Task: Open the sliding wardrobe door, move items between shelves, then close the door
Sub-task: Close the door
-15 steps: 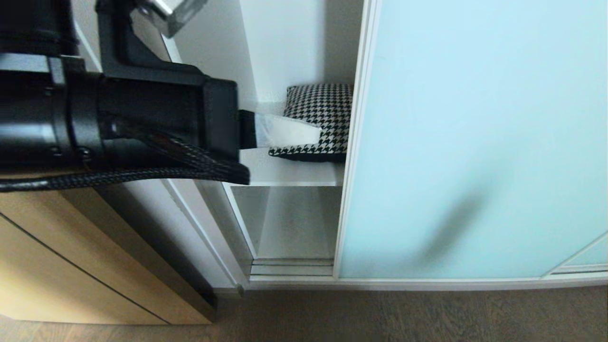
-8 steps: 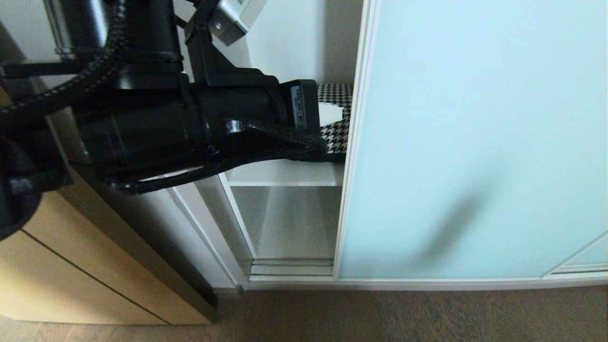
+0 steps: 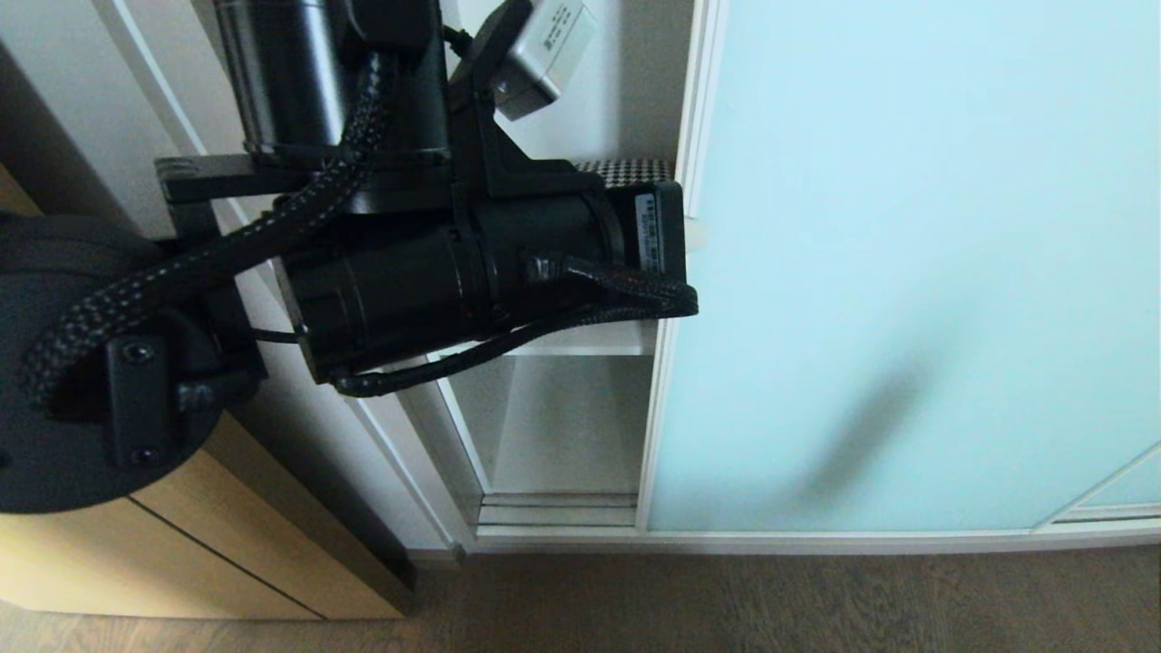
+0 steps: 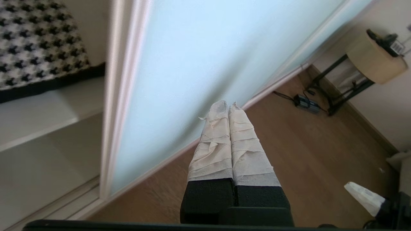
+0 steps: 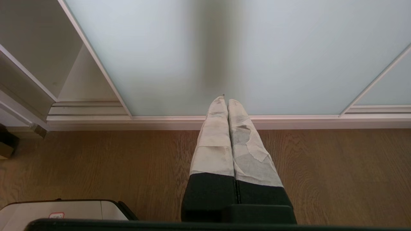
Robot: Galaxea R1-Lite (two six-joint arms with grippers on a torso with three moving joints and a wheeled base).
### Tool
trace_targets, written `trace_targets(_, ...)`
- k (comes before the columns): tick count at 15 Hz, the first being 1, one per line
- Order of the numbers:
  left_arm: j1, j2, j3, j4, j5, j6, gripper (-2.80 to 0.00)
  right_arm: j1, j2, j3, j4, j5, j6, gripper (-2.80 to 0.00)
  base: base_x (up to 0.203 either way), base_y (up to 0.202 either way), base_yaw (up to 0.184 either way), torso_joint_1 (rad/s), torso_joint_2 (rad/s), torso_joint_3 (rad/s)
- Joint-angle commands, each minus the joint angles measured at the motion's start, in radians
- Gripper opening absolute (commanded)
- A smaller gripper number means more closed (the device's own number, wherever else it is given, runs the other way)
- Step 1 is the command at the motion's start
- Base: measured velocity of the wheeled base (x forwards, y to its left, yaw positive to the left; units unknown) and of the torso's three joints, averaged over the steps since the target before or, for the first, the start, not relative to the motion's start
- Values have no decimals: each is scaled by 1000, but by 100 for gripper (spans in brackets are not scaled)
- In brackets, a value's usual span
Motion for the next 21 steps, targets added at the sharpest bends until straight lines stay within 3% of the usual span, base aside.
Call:
trace_targets(1,-8,30,-6,-6,-1,-3,-280,0,0,0,0,0,0,-280,0,0,0,0,0,0)
trace_targets(5,-9,112,-48,-21,4,-2,-280,0,0,0,0,0,0,-280,0,0,0,0,0,0)
trace_targets(8,-8,169,-79,-100,25,-5,-280,0,0,0,0,0,0,-280,0,0,0,0,0,0)
trace_targets(14,-6,201,-106,-106,95,-6,-280,0,0,0,0,0,0,-280,0,0,0,0,0,0)
trace_targets(21,1,259,-176,-107,128,-4,-280,-1,0,0,0,0,0,-280,0,0,0,0,0,0)
